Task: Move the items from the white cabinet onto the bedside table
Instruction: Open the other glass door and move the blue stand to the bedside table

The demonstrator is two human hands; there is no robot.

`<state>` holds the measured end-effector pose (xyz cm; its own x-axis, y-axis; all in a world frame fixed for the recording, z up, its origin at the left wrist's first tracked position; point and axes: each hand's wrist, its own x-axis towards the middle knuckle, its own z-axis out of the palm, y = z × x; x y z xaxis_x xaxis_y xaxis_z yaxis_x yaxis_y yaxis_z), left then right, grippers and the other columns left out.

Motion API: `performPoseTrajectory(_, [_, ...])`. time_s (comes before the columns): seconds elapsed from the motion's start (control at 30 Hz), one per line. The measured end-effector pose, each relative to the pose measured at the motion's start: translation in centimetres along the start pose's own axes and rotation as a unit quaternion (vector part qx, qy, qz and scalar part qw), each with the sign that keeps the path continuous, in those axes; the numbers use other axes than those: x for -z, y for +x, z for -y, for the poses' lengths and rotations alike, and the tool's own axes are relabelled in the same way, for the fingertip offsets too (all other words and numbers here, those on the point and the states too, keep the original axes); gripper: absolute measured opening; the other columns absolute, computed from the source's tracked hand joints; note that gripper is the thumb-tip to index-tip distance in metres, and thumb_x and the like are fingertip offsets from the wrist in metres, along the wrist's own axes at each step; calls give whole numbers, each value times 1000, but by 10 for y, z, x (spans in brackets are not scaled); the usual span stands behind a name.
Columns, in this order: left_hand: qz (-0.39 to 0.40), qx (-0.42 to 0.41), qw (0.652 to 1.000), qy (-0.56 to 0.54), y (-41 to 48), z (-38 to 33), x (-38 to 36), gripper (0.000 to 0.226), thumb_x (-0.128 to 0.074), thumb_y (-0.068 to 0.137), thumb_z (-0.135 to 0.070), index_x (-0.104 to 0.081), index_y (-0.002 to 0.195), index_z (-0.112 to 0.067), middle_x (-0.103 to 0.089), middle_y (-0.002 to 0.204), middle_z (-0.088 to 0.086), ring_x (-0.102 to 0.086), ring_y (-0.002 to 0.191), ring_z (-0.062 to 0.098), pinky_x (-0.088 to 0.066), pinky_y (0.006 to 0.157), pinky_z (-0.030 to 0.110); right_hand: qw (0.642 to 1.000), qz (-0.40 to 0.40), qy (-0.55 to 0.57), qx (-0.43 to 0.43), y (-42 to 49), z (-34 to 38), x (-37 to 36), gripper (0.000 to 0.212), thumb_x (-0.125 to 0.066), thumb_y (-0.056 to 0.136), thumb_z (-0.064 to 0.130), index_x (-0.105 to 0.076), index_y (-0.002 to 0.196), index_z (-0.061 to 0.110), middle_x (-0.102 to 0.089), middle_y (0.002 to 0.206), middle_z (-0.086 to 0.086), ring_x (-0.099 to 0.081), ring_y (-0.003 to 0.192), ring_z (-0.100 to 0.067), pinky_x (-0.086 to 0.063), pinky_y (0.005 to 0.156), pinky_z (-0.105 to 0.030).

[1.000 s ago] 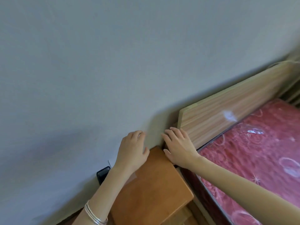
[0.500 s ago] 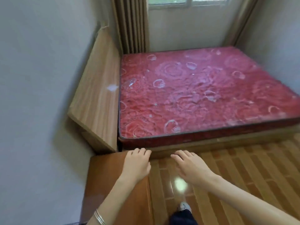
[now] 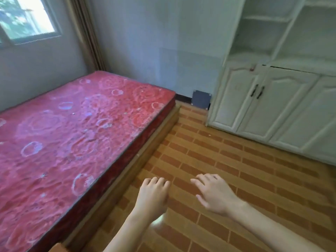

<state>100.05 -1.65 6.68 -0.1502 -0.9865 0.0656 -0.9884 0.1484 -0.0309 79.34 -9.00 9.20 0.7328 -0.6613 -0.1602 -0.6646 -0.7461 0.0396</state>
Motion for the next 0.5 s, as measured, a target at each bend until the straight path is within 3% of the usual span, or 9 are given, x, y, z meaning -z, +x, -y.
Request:
performPoseTrajectory(0.17, [9,-106,994,4,45,-111,-7,21,-75,47,-25,-58,60,-24,-56,54,-11,-56,52,14,-45,50,26,996,9,15,-84,-98,-76,-24,42,-45,87,38,-54,124,18,-61,121,-5,-59,106,-24,-47,90,-38])
performPoseTrajectory(0.27, [19,-138,990,2,63,-174,-9,21,-76,48,-27,-60,62,-26,-58,56,-11,-58,55,13,-46,53,26,991,29,46,-125,-151,-111,-35,45,-38,94,36,-42,133,15,-50,132,-7,-47,120,-28,-35,103,-41])
performPoseTrajectory(0.37, [23,-155,988,-14,84,-243,-10,22,-77,46,-31,-62,62,-27,-60,57,-12,-59,57,13,-47,54,26,985,42,48,-159,-202,-151,-39,46,-34,95,39,-39,135,16,-49,133,-6,-43,123,-27,-31,105,-41])
performPoseTrajectory(0.5, [24,-180,982,-49,117,-327,4,19,-65,68,-29,-66,85,-22,-68,78,-6,-63,78,18,-50,70,34,977,27,40,-209,-261,-211,-37,53,-24,93,46,-42,134,18,-53,131,-5,-46,121,-27,-33,103,-40])
